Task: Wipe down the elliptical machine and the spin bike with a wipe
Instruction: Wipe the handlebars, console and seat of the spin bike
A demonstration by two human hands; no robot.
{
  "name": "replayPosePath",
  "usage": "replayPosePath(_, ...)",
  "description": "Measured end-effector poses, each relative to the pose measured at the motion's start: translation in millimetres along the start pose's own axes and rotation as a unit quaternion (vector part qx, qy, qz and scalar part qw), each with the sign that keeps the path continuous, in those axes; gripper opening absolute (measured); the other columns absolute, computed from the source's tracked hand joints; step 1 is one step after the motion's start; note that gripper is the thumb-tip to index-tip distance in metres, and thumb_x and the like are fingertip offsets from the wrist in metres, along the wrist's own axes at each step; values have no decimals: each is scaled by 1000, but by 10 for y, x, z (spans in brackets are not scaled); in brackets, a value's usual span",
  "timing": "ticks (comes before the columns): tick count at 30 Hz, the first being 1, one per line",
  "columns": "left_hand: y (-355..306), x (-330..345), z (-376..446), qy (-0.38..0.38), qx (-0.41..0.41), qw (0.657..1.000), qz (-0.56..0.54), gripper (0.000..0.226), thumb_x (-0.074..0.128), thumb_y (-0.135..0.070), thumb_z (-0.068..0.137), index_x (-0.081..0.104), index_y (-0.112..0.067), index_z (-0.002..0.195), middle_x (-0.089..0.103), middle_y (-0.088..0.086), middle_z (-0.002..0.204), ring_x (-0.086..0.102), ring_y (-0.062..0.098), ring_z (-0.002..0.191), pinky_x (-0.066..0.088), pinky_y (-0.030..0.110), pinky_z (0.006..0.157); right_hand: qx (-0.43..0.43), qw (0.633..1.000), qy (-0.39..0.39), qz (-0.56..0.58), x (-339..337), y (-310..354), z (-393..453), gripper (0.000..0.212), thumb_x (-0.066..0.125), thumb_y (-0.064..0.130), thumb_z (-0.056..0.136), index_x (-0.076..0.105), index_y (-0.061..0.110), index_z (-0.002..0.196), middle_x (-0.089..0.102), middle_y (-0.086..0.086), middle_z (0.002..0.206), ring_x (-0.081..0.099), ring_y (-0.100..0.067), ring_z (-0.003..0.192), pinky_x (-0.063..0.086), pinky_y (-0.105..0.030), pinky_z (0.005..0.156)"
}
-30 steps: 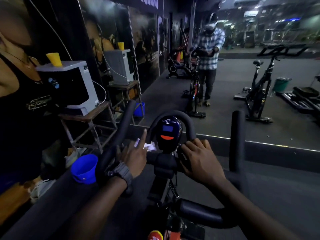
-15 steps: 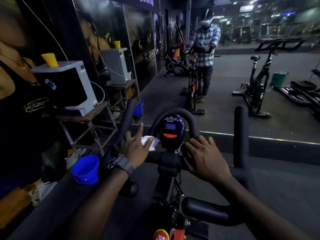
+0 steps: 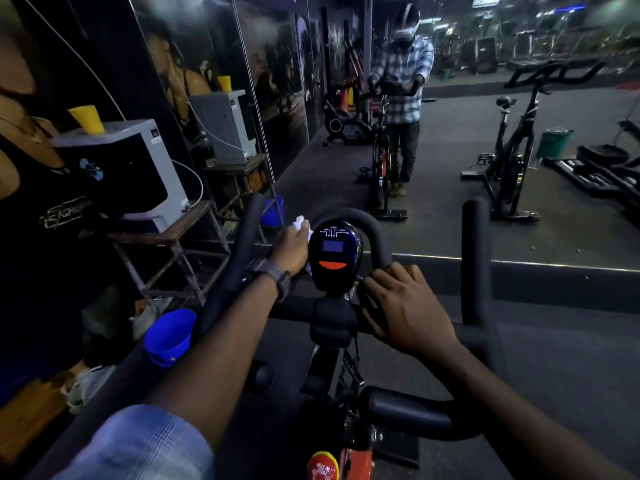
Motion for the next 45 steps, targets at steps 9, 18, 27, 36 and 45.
replayPosePath(9, 227, 155, -65, 155, -123, 953, -228, 23, 51, -42, 96, 58, -21, 90, 61, 5, 81, 53, 21, 49, 43, 23, 41, -14, 999, -36, 8, -35, 18, -5, 18, 53, 39, 88, 55, 21, 88, 54, 2, 86, 46, -22, 84, 37, -36, 72)
replayPosePath(18, -579, 435, 504, 245, 39, 963, 104, 48, 42, -45, 99, 58, -7, 124, 60, 13, 126, 55, 28, 118, 39, 35, 102, 90, 986, -113, 85, -187, -241, -66, 14, 57, 29, 83, 54, 16, 89, 52, -1, 86, 44, -24, 83, 43, -40, 69)
replayPosePath(27, -304, 395, 568, 283, -55, 956, 49, 49, 49, -48, 95, 60, -5, 117, 63, 13, 119, 60, 24, 105, 45, 36, 97, 137, 966, -161, 152, -203, -377, -79, 9, 58, 22, 85, 58, 13, 86, 55, -2, 83, 47, -24, 82, 44, -35, 72)
replayPosePath(36, -1153, 1478, -393, 293, 233, 758, 534, 35, 45, -31, 97, 63, -9, 117, 61, 12, 125, 55, 28, 115, 39, 29, 94, 389, 822, -305, 285, -276, -1165, -536, 5, 66, 14, 90, 63, 16, 87, 66, 0, 85, 62, -23, 82, 43, -28, 72)
replayPosePath(45, -1299, 1374, -537, 240, 405, 597, 650, 37, 39, -49, 96, 62, -21, 105, 69, 1, 106, 63, 22, 97, 40, 31, 85, 393, 823, -277, 301, -269, -1256, -646, 8, 65, 14, 91, 62, 20, 87, 65, 6, 80, 56, -8, 67, 38, -5, 66)
Point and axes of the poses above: each hand's wrist, its own z-axis towards the middle knuckle, its own x-axis out of the palm, y = z × x, the point moved 9 cm from there along z, towards the middle knuckle
